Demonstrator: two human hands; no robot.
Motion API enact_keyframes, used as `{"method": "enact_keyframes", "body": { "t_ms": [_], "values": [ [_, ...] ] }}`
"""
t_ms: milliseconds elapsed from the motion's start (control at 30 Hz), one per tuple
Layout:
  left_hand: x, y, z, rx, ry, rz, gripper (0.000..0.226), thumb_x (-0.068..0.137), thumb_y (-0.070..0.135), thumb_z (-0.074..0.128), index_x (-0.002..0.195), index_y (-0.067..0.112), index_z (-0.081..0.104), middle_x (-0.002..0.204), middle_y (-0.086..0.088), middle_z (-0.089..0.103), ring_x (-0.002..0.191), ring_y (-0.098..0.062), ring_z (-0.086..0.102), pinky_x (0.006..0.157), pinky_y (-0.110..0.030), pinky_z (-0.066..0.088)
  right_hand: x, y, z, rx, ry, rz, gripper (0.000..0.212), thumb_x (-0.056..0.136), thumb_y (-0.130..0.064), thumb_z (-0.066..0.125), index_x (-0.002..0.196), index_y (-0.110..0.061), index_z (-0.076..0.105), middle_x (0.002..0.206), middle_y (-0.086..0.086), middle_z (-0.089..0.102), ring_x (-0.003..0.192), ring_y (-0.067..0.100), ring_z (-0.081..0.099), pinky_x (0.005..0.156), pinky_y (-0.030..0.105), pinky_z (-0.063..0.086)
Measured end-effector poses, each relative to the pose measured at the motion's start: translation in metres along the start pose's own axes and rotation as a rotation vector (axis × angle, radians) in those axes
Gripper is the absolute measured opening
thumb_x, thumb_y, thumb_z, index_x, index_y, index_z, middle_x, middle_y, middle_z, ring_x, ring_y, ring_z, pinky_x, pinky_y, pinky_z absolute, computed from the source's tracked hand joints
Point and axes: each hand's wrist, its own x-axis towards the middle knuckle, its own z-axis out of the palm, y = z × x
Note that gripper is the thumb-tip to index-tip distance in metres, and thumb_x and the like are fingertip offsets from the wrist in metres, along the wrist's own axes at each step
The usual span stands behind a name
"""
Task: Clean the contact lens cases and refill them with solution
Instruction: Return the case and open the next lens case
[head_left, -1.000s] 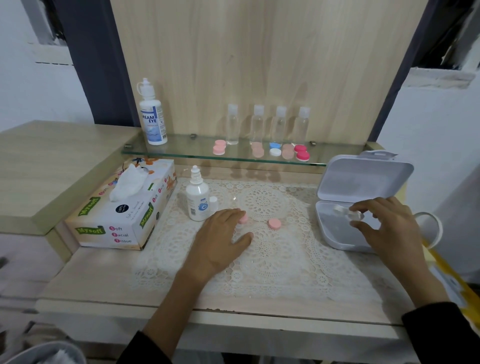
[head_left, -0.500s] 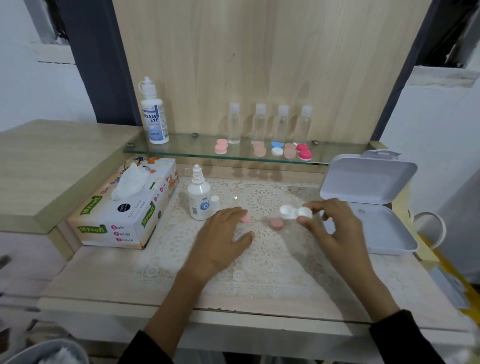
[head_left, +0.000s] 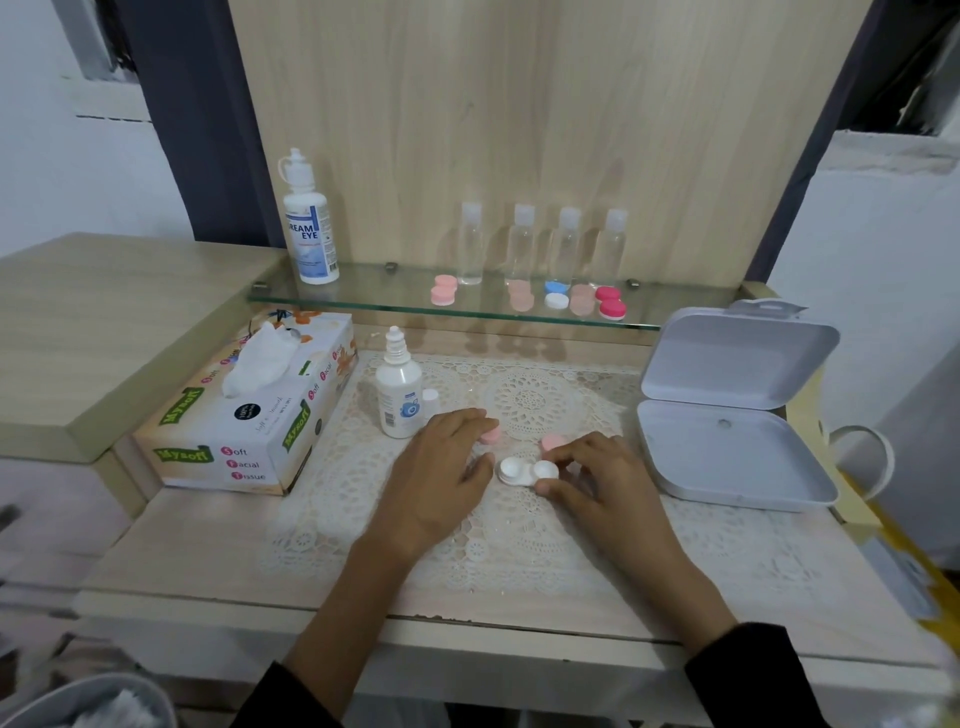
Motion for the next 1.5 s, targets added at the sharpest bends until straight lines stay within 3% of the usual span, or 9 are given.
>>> {"method": "enact_keyframes", "body": {
  "t_ms": [167,300,467,867,933,1067,1267,1400,1500],
  "values": [
    [-0.002,0.006,-0.007,-0.011,0.143,0.017,0.030,0.089,0.014,0.056,0.116,0.022,0.065,0.121,0.012,0.060,0.112,-0.002,0.049,0.087,-0.004,0.031,0.000,-0.001,-0.001,0.033,-0.009,0.043,0.037,0.071,-0.045,0.070,0.099,-0.022,0.073,0.090,-0.012,0.059,0.091,0.012,0.050,0.078,0.030,0.041],
    [-0.003,0.007,-0.011,-0.028,0.294,0.059,0.025,0.087,0.018,0.051,0.100,0.025,0.071,0.102,0.017,0.067,0.098,-0.001,0.059,0.078,-0.025,0.052,-0.001,-0.001,-0.003,0.114,-0.016,0.098,0.037,0.070,-0.039,0.079,0.102,-0.022,0.074,0.093,-0.014,0.058,0.096,0.008,0.049,0.081,0.027,0.038],
    [-0.004,0.013,-0.022,-0.126,0.445,0.137,0.025,0.086,0.010,0.052,0.090,0.021,0.074,0.090,0.015,0.070,0.082,-0.002,0.063,0.064,-0.029,0.053,-0.001,-0.004,-0.005,0.133,-0.018,0.123,0.031,0.071,-0.031,0.084,0.099,-0.024,0.075,0.096,-0.012,0.060,0.097,0.007,0.049,0.084,0.027,0.040],
    [-0.011,-0.020,-0.104,-0.110,0.714,-0.037,0.023,0.088,0.000,0.056,0.092,0.015,0.072,0.091,0.005,0.070,0.079,-0.001,0.063,0.068,-0.020,0.051,-0.007,-0.010,-0.006,0.213,0.104,0.179,0.022,0.080,-0.023,0.069,0.102,-0.024,0.074,0.102,-0.022,0.062,0.104,0.001,0.057,0.092,0.029,0.049],
    [-0.008,-0.037,-0.118,-0.159,0.701,-0.152,0.023,0.089,0.010,0.053,0.093,0.026,0.070,0.097,0.006,0.070,0.083,0.001,0.061,0.073,-0.019,0.049,-0.007,-0.011,-0.007,0.180,0.139,0.186,0.022,0.082,-0.014,0.066,0.102,-0.020,0.074,0.101,-0.019,0.064,0.101,0.004,0.059,0.091,0.028,0.050],
    [0.002,-0.081,-0.142,-0.031,0.454,-0.412,0.030,0.088,0.014,0.058,0.114,0.029,0.064,0.116,0.003,0.063,0.099,-0.018,0.057,0.089,-0.043,0.048,-0.007,-0.011,-0.011,0.092,0.065,0.159,0.028,0.080,-0.003,0.061,0.106,-0.008,0.072,0.100,-0.003,0.067,0.093,0.005,0.053,0.082,-0.001,0.031],
    [0.010,-0.097,-0.153,0.226,0.192,-0.470,0.049,0.085,0.021,0.062,0.132,0.009,0.054,0.121,-0.020,0.060,0.106,-0.035,0.055,0.085,-0.037,0.040,-0.004,-0.005,-0.008,0.052,-0.017,0.217,0.039,0.086,-0.010,0.059,0.125,-0.011,0.064,0.139,0.000,0.054,0.132,0.013,0.044,0.105,0.017,0.024],
    [0.018,-0.097,-0.149,0.380,0.167,-0.443,0.043,0.087,0.014,0.061,0.129,0.007,0.057,0.129,-0.022,0.057,0.113,-0.040,0.052,0.094,-0.043,0.040,-0.004,-0.004,-0.008,0.011,-0.043,0.218,0.040,0.088,-0.012,0.058,0.128,-0.009,0.061,0.142,0.002,0.052,0.135,0.014,0.042,0.107,0.020,0.024],
    [0.021,-0.095,-0.146,0.429,0.201,-0.436,0.038,0.087,0.016,0.061,0.125,0.010,0.061,0.123,-0.020,0.061,0.106,-0.039,0.056,0.086,-0.043,0.044,-0.005,-0.006,-0.007,-0.079,-0.075,0.169,0.035,0.091,-0.011,0.055,0.123,-0.001,0.062,0.135,0.009,0.057,0.129,0.022,0.047,0.102,0.019,0.026]
  ]
}}
